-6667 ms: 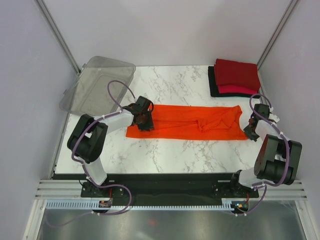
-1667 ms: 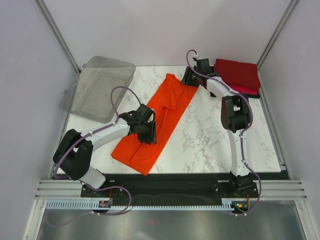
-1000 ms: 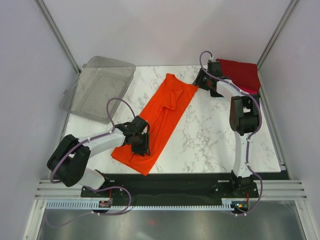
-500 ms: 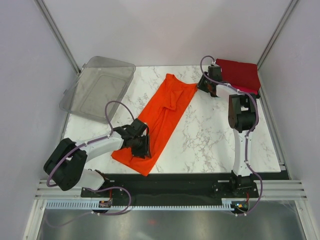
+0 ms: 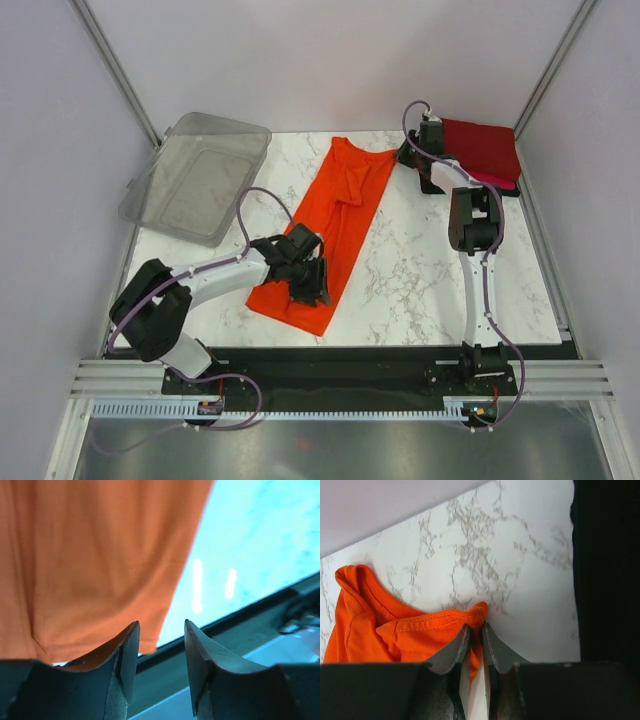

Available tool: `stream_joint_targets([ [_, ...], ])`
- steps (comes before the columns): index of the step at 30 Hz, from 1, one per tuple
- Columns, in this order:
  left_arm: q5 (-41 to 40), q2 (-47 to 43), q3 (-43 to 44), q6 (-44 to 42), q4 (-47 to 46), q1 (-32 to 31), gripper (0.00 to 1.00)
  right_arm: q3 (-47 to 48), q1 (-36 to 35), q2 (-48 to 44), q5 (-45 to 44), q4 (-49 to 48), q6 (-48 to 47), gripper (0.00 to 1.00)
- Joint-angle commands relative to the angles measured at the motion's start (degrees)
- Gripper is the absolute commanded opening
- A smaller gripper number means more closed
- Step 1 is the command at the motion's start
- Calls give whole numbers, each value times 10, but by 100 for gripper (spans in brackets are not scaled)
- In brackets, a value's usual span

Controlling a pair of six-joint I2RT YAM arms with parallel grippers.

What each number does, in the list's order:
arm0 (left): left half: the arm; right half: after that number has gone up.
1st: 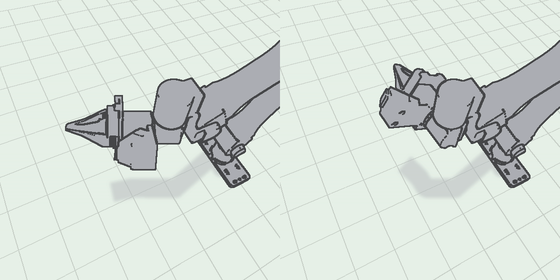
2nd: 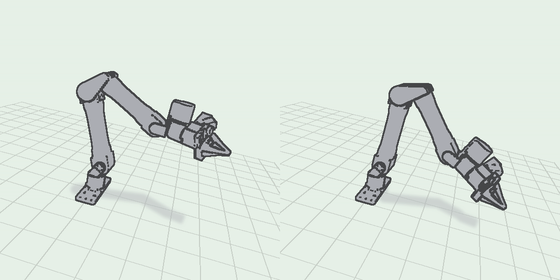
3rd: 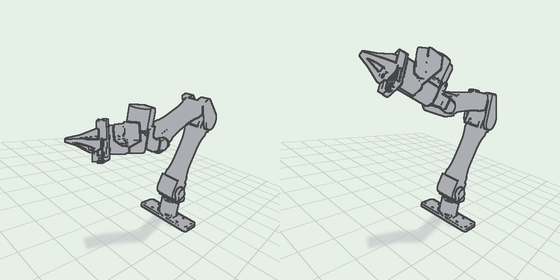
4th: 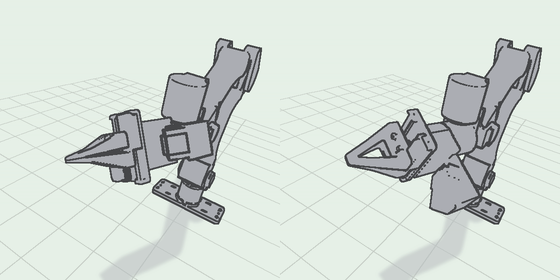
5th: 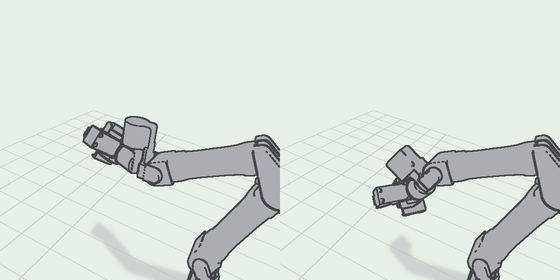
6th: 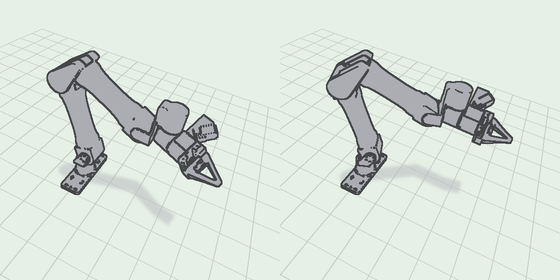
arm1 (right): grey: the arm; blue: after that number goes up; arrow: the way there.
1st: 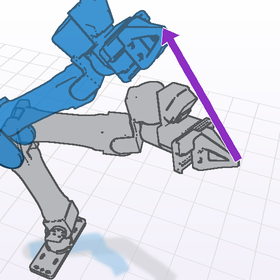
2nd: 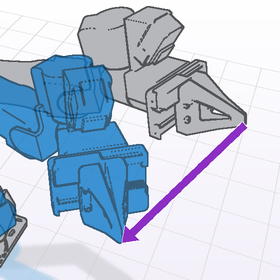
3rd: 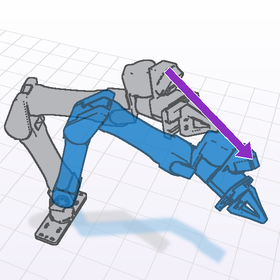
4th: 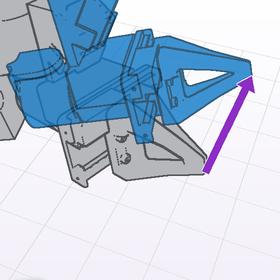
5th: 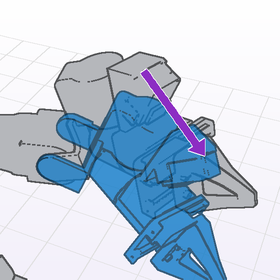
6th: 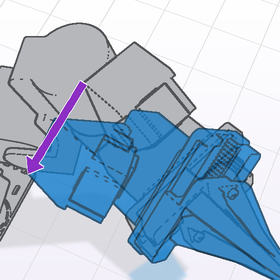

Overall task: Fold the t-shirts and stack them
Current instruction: Fold the tshirt

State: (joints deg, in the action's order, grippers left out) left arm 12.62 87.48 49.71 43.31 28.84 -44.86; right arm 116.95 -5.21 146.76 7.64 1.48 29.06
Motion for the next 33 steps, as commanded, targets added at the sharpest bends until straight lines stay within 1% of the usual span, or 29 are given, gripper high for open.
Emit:
stream_joint_targets([
  [1,43,8,77,12,-8,-2,49,79,25,48,31,23,-36,21],
  [2,45,12,106,6,2,-2,50,99,25,64,33,33,-45,24],
  [4,48,22,139,-17,20,-2,49,138,26,71,33,62,-52,28],
  [5,43,33,155,-28,44,-1,49,137,26,66,34,67,-53,32],
  [7,12,42,192,-59,72,7,49,111,25,47,36,69,-49,37],
  [9,-7,38,202,-77,100,36,49,86,26,5,31,76,-33,43],
  [10,-12,34,200,-91,107,50,48,55,26,-29,28,82,-24,45],
  [11,-15,23,195,-98,114,81,48,37,26,-48,26,85,-17,47],
  [12,-27,16,188,-112,114,94,48,18,26,-67,24,87,5,49],
  [13,-30,10,183,-118,115,108,48,-27,26,-107,22,92,18,50],
  [14,-24,3,177,-125,116,138,48,-51,27,-127,20,96,30,53],
  [15,-15,-11,174,-138,114,152,48,-74,25,-146,16,99,42,54],
  [16,-20,-18,169,-144,112,164,48,-118,22,-185,13,113,61,54],
  [17,-23,-23,165,-151,112,182,48,-141,19,-204,8,121,71,54],
  [18,-27,-31,163,-167,112,190,48,-187,10,-224,-4,141,80,54],
  [19,-33,-34,159,-170,112,195,48,-212,4,-262,-9,148,89,54],
  [21,-35,-34,147,-186,108,203,49,-261,-14,-298,3,155,92,53],
  [22,-32,-32,144,-190,107,205,49,-308,-32,-333,0,179,90,52],
  [25,2,-38,135,-207,108,206,48,-405,-73,-411,-12,224,101,52],
  [26,5,-42,130,-212,107,206,48,-430,-85,-432,-15,231,121,52],
  [27,0,-47,125,-217,108,206,48,-482,-108,-454,-15,236,135,52],
  [28,-1,-58,119,-221,109,206,48,-507,-123,-498,-6,232,146,52],
  [29,-5,-64,117,-226,113,206,48,-529,-137,-517,-5,228,174,52],
  [30,-9,-68,116,-234,118,206,48,-569,-171,-535,-9,217,190,52],
  [31,-8,-72,115,-239,124,206,48,-587,-189,-570,-19,209,208,52],
  [32,-11,-85,109,-242,126,206,48,-604,-210,-585,-32,204,225,52],
  [33,-15,-90,106,-247,126,207,48,-630,-252,-599,-45,199,264,52],
])
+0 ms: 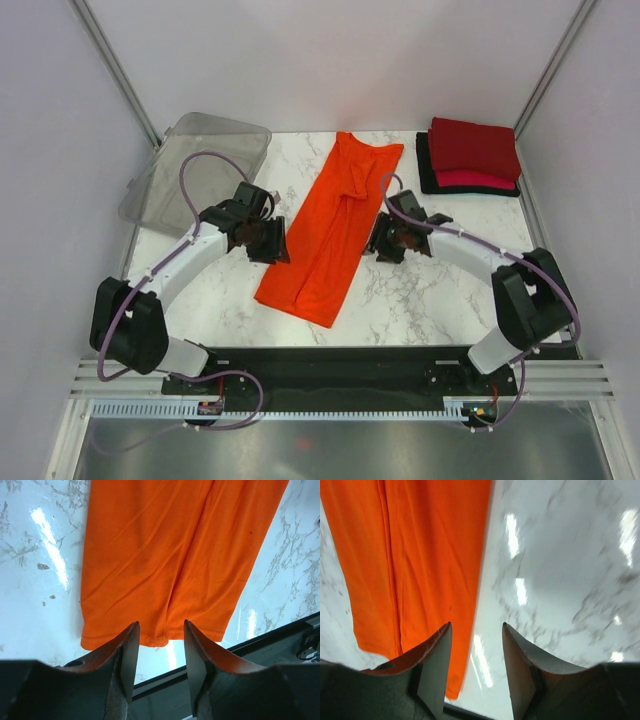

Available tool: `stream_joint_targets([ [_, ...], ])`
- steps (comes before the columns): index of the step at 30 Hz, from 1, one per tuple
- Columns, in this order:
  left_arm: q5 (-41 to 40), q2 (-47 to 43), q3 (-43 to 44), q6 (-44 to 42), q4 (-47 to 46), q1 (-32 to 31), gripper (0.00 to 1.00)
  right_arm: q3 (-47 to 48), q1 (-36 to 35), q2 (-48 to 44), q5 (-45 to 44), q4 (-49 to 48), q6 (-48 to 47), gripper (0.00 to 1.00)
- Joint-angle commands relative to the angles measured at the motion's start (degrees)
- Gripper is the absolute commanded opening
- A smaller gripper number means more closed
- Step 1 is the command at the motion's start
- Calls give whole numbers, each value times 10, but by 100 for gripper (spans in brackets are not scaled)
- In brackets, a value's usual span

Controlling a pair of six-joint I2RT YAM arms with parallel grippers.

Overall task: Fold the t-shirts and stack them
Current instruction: Fold the tshirt

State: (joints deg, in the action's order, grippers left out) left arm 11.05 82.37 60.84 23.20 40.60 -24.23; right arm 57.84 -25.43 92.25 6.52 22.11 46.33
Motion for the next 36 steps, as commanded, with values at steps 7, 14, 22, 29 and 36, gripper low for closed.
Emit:
stream_joint_targets([
  [7,-33,-66,-21,-50,14,1,48,-119,-204,-105,-96,-56,258,56],
  [14,-32,-93,-32,-43,13,2,49,-88,-298,-52,-163,-62,315,56],
  [22,-29,-96,-34,-41,6,2,49,-86,-369,-23,-191,-33,376,55],
  [29,-9,-95,-40,-42,-1,3,49,-87,-400,-3,-209,-30,400,53],
  [36,62,-98,-49,-36,-22,3,50,-101,-416,8,-224,-16,402,25],
])
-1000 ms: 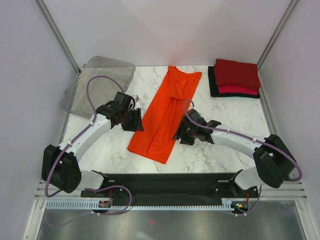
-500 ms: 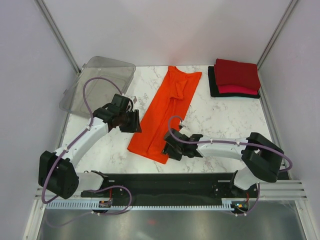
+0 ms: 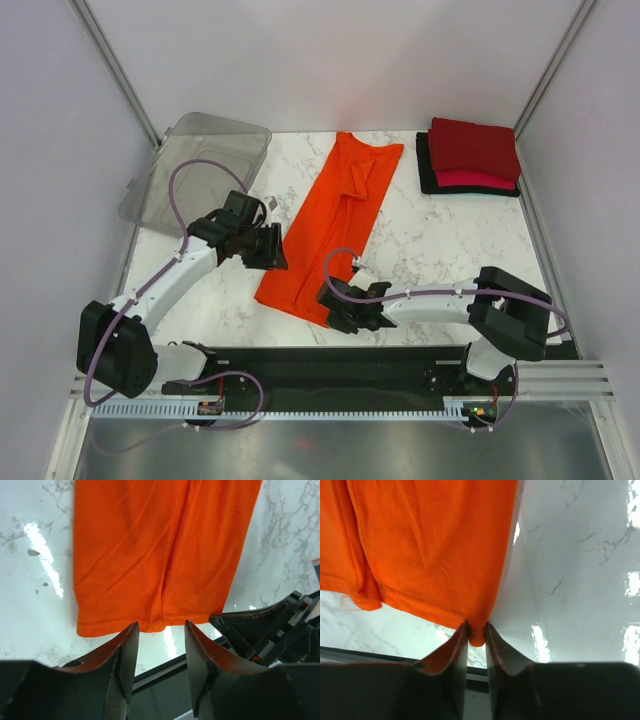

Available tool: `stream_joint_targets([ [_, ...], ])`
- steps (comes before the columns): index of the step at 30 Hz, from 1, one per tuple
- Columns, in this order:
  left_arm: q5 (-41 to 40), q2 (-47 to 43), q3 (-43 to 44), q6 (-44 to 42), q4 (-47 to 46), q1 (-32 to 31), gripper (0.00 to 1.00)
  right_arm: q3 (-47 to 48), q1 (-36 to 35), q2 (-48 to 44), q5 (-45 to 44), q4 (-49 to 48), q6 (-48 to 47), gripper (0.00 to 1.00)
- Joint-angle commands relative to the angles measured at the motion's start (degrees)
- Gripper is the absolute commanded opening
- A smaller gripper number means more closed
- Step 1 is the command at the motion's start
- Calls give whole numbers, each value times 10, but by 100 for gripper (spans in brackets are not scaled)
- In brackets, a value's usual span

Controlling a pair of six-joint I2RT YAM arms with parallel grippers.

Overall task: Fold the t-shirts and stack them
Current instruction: Fold the tshirt

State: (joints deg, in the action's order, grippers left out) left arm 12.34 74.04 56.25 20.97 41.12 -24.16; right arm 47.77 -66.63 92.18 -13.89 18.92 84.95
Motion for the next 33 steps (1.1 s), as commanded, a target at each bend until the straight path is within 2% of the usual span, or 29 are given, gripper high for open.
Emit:
stream_joint_targets([
  [1,61,-15,-4,-14,-28,2,50,-3,-5,5,-20,17,10,18],
  [3,99,-20,-16,-7,-35,2,50,-14,-9,-22,-46,46,4,5],
  [6,133,-27,-38,18,-56,-12,50,-33,-12,-75,-75,117,-9,0],
  [8,116,-24,-55,38,-60,-45,50,-57,-12,-108,-94,166,-13,0],
  [11,114,-48,-106,82,-89,-62,50,-93,-12,-177,-102,209,-27,0],
  [14,120,-75,-170,129,-126,-72,55,-125,-11,-244,-102,239,-32,0],
  [18,115,-57,-221,180,-186,-120,57,-162,-11,-315,-91,247,-33,0],
  [25,95,-38,-267,260,-256,-192,57,-170,-12,-344,-94,247,-59,0],
  [33,65,-3,-284,287,-281,-206,54,-174,-12,-351,-104,236,-83,2],
])
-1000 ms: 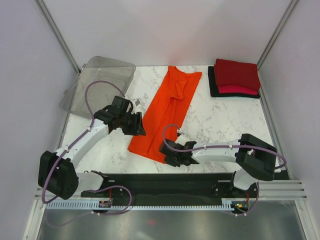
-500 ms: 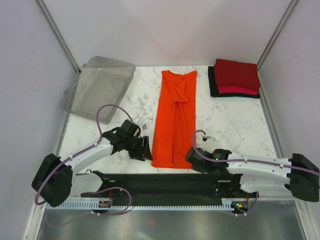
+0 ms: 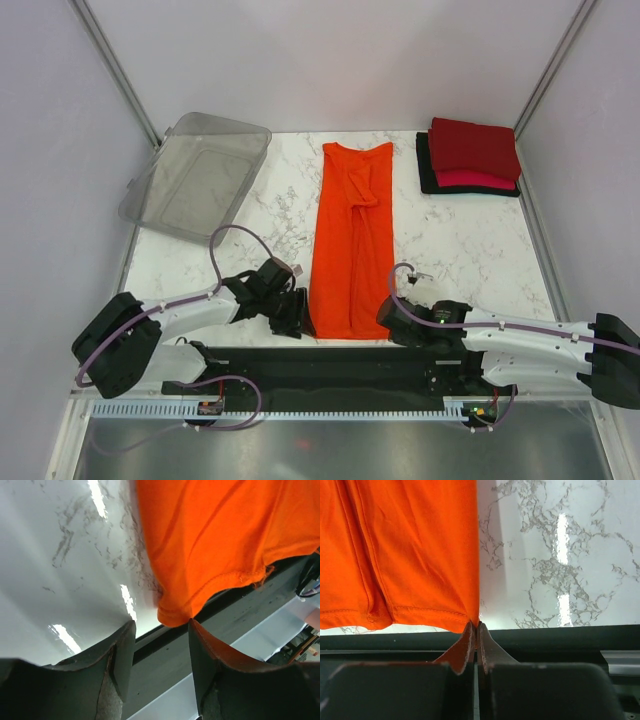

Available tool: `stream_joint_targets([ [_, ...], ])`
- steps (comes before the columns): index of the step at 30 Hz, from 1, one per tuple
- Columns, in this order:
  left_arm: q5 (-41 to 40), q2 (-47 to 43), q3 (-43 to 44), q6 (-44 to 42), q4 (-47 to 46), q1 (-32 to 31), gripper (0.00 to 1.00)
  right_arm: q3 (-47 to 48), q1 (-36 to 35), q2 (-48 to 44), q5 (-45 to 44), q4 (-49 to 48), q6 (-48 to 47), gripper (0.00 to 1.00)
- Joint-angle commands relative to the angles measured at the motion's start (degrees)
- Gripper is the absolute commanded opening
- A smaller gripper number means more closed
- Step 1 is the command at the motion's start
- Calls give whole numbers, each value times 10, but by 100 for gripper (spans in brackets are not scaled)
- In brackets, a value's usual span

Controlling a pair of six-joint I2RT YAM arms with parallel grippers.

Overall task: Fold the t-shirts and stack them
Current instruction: Fold the tshirt

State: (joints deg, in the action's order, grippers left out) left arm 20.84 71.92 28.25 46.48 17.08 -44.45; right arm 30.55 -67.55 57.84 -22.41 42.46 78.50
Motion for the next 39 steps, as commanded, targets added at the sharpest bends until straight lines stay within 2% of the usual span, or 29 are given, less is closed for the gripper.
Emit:
stream_joint_targets([
  [1,-20,22,-3,36,-44,-3,54,-2,-3,-7,-19,-2,-24,2],
  [7,-43,13,-7,58,-58,-3,50,4,-3,-9,-22,-4,-34,3],
  [14,-10,20,-21,63,-100,-3,37,-1,-3,-14,-20,-7,-35,2],
  [16,5,23,-22,65,-114,-5,26,-9,-2,-21,-26,-8,-35,0],
  [17,9,23,-22,66,-113,-5,11,-11,-3,-30,-28,-6,-44,0],
  [18,9,20,-22,68,-110,-6,3,-8,-2,-33,-31,-1,-48,0],
  [22,-17,-10,-21,89,-86,-25,2,10,-2,-46,-39,40,-52,0],
  [27,-21,-40,-14,123,-80,-73,2,15,-3,-33,-11,41,-78,0],
  [30,-30,-35,-12,117,-84,-78,2,23,-2,-30,-22,42,-95,0],
  [34,-29,-5,17,78,-68,-50,2,67,20,10,-44,39,-165,0],
  [37,-8,21,46,68,-66,-18,2,101,70,52,-52,12,-242,0],
  [39,-7,36,74,56,-64,1,2,114,130,74,-33,-15,-291,0],
])
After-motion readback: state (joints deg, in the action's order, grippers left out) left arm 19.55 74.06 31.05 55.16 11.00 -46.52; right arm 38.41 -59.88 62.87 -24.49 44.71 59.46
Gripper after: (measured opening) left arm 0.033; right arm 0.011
